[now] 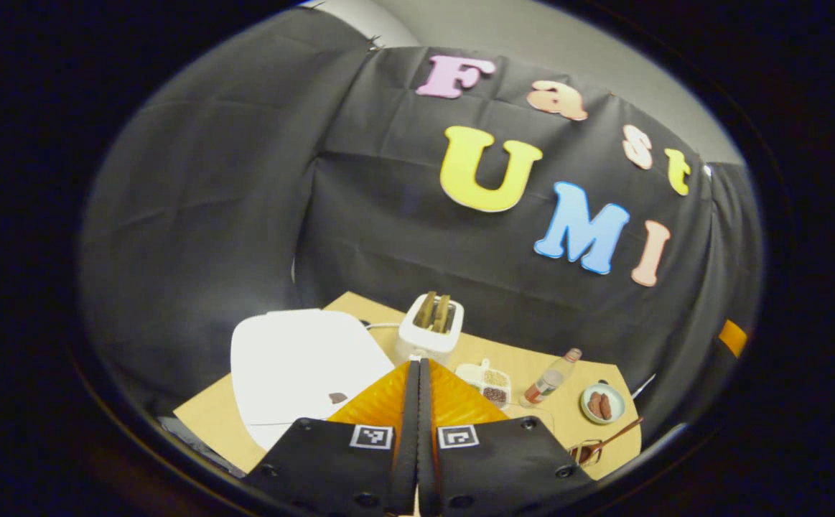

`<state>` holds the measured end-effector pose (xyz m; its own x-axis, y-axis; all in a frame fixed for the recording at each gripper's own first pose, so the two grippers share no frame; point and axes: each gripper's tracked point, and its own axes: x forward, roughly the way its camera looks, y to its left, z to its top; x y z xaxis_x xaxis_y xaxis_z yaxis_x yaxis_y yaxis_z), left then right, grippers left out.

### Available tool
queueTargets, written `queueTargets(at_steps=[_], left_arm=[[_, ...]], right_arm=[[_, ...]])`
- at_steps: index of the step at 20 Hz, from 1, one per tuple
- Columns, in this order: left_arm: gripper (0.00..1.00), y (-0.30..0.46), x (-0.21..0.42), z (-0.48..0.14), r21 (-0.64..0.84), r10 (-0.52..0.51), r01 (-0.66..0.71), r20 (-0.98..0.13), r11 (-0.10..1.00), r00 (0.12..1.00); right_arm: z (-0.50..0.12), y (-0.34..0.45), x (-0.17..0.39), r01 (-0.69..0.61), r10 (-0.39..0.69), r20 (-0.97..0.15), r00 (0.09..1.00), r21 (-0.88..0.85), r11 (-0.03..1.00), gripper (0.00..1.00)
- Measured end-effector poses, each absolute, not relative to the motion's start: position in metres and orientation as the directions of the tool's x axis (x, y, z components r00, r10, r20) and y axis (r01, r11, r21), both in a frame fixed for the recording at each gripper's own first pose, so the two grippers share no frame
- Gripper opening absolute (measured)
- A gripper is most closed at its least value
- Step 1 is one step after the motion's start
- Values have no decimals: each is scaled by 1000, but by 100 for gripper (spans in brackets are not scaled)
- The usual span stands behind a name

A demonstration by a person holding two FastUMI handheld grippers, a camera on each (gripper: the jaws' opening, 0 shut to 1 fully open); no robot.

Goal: Close the left gripper, press the button to open the rice cooker; take a wooden spoon from the chopstick holder with the right hand, scoop a spoonful of rice and pour it into the rice cooker, then put the wooden spoon back into the chopstick holder.

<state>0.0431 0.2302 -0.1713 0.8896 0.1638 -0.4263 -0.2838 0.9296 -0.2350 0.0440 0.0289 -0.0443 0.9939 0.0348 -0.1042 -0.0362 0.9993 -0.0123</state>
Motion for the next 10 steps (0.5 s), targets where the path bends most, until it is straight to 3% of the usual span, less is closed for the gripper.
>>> queueTargets(at_steps=[1, 3, 10], left_arm=[[9, 245, 44, -182, -222, 184, -309, -448, 925, 875], [6, 266, 49, -206, -168, 212, -330, -489, 929, 846], [9, 284, 62, -264, -141, 213, -356, -586, 924, 782]], right_arm=[[-47, 29, 46, -37, 36, -111, 993, -13, 999, 95], [-54, 29, 48, -34, 32, -125, 992, -15, 999, 99], [-69, 23, 50, -9, 12, -167, 986, 19, 1000, 99]])
